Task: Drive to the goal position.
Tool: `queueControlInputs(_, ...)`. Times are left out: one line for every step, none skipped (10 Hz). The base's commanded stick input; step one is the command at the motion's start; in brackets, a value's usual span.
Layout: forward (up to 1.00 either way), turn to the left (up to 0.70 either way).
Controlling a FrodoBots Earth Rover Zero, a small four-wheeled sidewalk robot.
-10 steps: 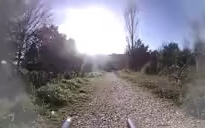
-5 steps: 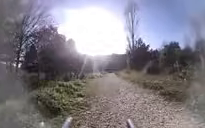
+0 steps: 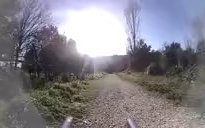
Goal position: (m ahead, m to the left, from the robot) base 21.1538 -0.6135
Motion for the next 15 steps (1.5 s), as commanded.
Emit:
queueControlInputs(0.50,0.00)
queueControlInputs(0.50,0.00)
queueControlInputs(0.50,0.00)
queueControlInputs(0.50,0.00)
queueControlInputs(0.50,0.00)
queueControlInputs(0.50,0.00)
queueControlInputs(0.50,0.00)
queueControlInputs(0.50,-0.07)
queueControlInputs(0.50,-0.24)
queueControlInputs(0.50,-0.44)
queueControlInputs(0.50,0.00)
queueControlInputs(0.50,0.00)
queueControlInputs(0.50,0.00)
queueControlInputs(0.50,0.00)
queueControlInputs(0.50,0.00)
